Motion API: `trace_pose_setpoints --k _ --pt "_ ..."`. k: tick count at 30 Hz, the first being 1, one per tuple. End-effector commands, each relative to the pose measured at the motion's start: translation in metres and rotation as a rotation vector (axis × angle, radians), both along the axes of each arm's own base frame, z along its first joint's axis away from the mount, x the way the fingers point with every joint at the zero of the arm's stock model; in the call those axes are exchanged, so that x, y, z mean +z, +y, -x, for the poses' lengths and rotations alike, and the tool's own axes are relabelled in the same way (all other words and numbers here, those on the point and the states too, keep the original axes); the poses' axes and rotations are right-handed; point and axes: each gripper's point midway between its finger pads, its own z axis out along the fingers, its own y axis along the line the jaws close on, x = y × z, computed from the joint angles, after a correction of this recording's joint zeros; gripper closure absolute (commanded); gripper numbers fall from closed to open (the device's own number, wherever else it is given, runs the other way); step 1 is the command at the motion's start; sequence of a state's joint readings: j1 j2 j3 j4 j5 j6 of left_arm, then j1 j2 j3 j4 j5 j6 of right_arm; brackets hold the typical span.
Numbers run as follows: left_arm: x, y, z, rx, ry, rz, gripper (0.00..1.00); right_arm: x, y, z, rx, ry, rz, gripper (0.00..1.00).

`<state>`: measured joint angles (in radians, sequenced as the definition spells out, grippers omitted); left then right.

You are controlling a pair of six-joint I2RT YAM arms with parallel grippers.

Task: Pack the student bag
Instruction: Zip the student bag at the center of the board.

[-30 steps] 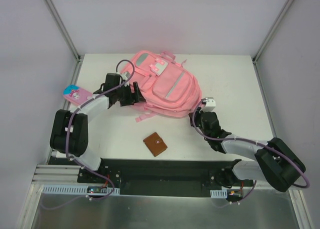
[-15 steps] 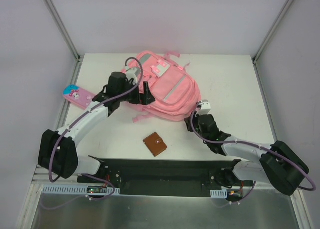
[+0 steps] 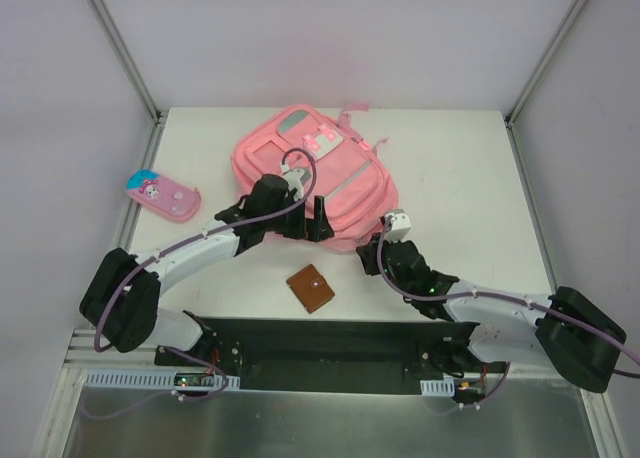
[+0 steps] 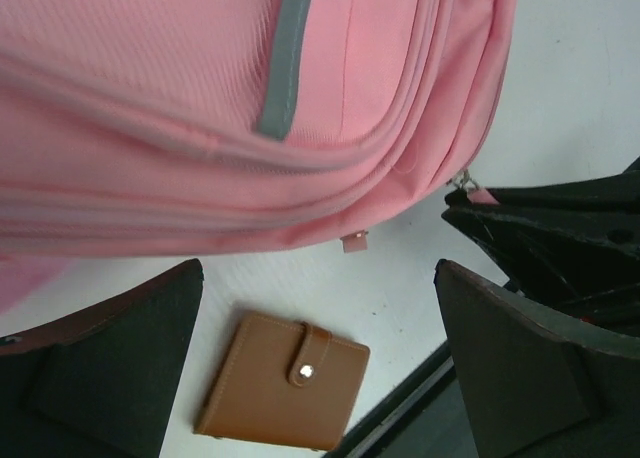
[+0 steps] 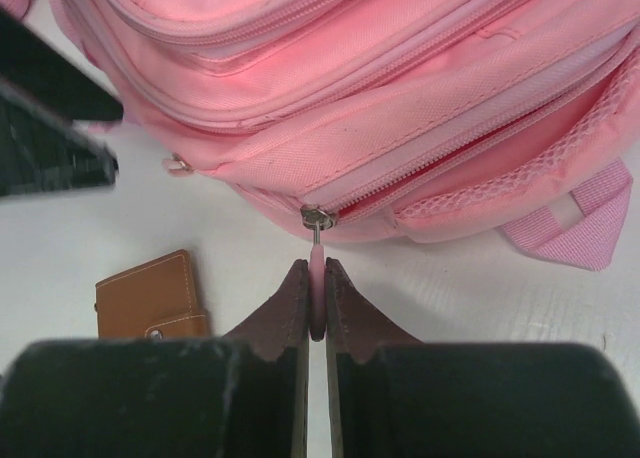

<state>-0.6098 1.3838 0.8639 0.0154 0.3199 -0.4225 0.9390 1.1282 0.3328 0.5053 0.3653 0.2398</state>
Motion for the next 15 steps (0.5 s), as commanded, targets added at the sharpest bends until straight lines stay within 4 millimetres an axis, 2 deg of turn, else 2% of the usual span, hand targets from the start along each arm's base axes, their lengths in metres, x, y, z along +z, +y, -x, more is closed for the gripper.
trace_pose_setpoints --k 1,5,6,8,10,11,12,14,15 --pt "0.001 -0.006 0.014 0.222 0.071 0.067 0.01 0.033 0.006 -0.009 -0.052 -0.067 -0.074 1.0" --pt "0.002 -0.003 0.022 0.354 0.087 0.09 0.01 0.03 0.007 -0.009 -0.051 -0.063 -0.065 0.99" --pt "0.008 0.0 0.022 0.385 0.071 0.107 0.01 0.032 0.008 -0.009 -0.047 -0.067 -0.066 1.0" --pt "0.006 0.015 0.011 0.486 0.04 0.089 0.01 0.033 0.01 -0.009 -0.043 -0.068 -0.072 1.0" --pt "0.001 0.018 0.005 0.537 0.061 0.085 0.01 0.034 0.01 -0.009 -0.045 -0.071 -0.076 1.0" --pt "0.006 0.014 0.001 0.542 0.061 0.098 0.01 0.034 0.011 -0.008 -0.041 -0.074 -0.076 1.0" --pt "0.0 0.01 -0.002 0.551 0.089 0.093 0.01 0.034 0.011 -0.008 -0.042 -0.076 -0.076 1.0" --pt "0.005 -0.002 -0.007 0.545 0.117 0.115 0.01 0.036 0.012 -0.009 -0.042 -0.079 -0.081 1.0" --pt "-0.001 -0.005 -0.009 0.557 0.142 0.111 0.01 0.037 0.012 -0.008 -0.039 -0.082 -0.082 1.0"
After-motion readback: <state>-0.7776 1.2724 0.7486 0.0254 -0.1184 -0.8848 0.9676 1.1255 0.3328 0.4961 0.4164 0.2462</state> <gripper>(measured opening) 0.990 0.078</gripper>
